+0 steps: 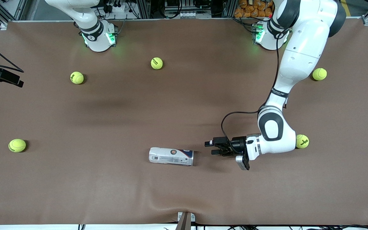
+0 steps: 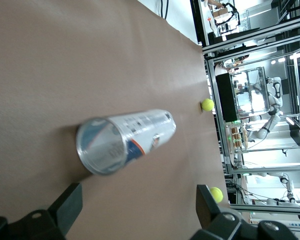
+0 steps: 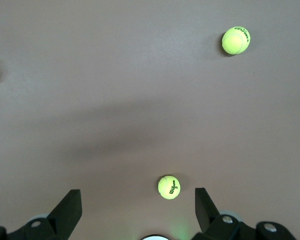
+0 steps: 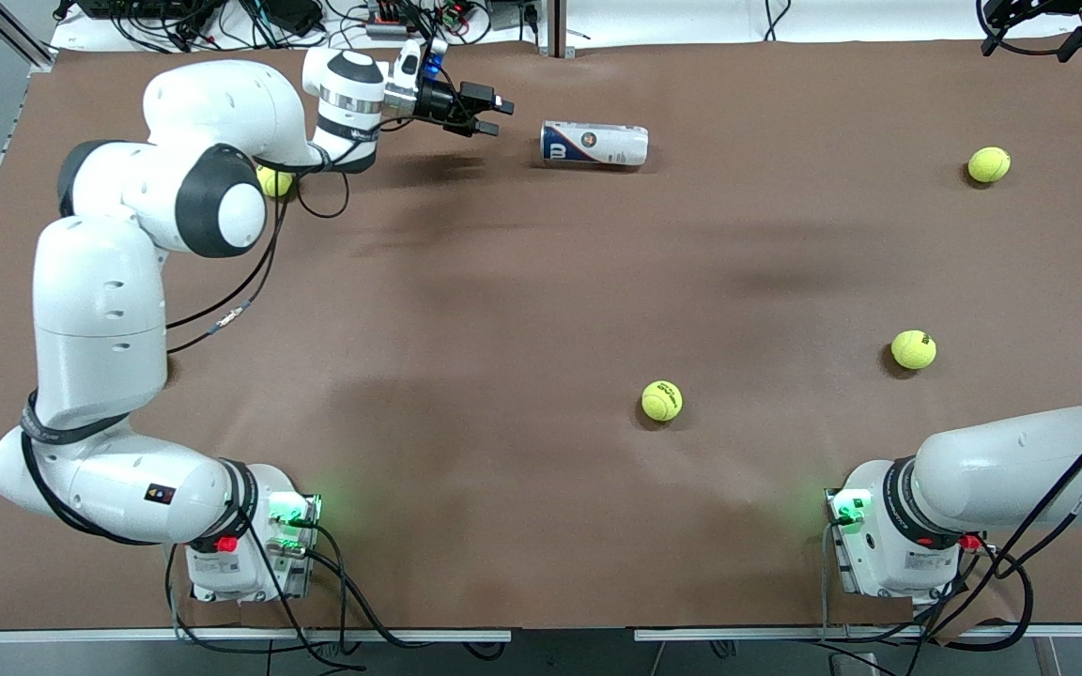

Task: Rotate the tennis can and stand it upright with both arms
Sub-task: 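Move the open left gripper toward the can's open rim end, then close the left gripper on the rim of the can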

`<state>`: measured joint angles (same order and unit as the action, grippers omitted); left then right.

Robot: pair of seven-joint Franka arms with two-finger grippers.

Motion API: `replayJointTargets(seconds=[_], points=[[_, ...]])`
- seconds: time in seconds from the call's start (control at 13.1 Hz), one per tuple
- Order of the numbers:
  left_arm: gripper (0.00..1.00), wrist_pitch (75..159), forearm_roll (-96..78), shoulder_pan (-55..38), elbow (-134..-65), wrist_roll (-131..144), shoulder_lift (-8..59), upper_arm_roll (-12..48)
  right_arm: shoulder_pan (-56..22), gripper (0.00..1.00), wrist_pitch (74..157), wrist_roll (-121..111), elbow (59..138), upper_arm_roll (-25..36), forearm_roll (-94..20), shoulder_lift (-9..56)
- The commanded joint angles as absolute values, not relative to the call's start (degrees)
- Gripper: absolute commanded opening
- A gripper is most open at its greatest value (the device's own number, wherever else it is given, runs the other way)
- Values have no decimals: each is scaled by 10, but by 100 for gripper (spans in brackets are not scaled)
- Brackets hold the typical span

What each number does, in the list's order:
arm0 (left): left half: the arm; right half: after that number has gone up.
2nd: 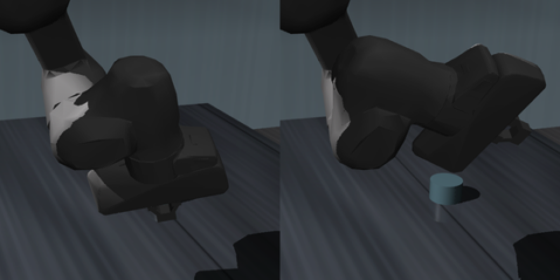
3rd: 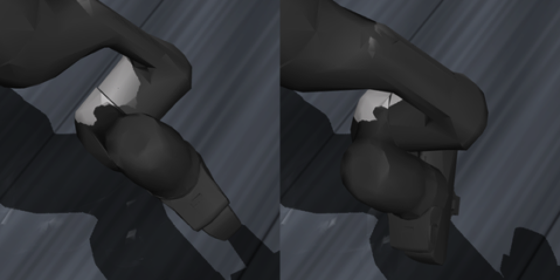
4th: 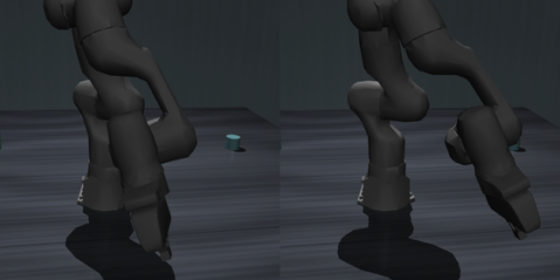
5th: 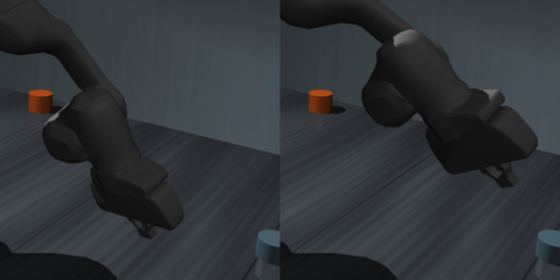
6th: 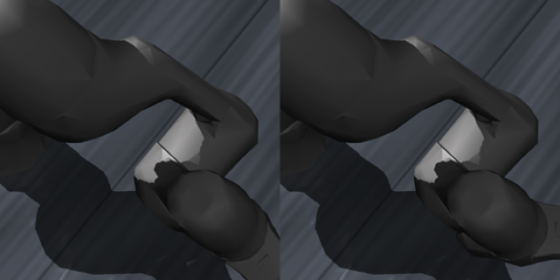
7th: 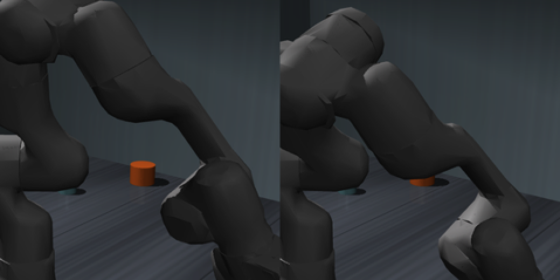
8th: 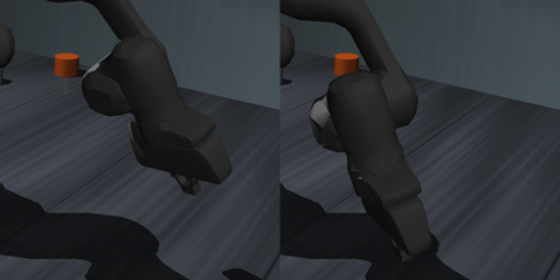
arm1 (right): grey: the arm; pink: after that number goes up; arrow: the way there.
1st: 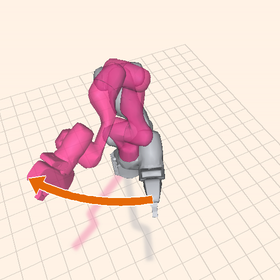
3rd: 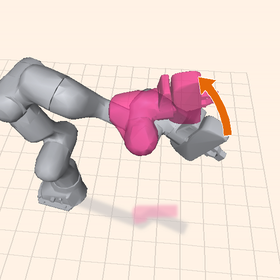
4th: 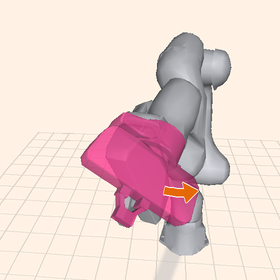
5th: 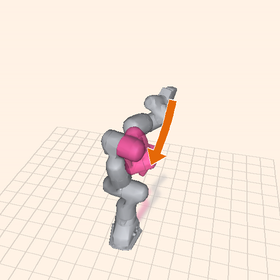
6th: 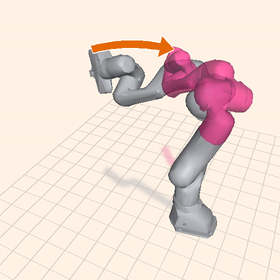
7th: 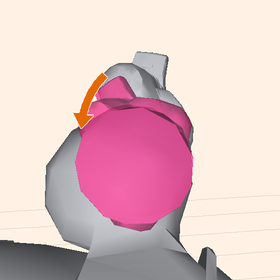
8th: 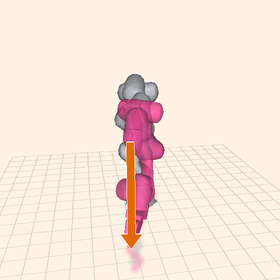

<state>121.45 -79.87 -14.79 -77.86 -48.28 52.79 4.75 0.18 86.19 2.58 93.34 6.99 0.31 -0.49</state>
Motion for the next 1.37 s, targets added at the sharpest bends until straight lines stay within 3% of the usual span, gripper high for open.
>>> replayJointTargets(seconds=[0.0,1.29], points=[[100,1243,-823,-163,-738,-509,558,46,14,100,866,17,925,64,-2,4],[97,1293,-934,-234,-728,-541,592,43,11,100,858,19,902,63,-2,25]])
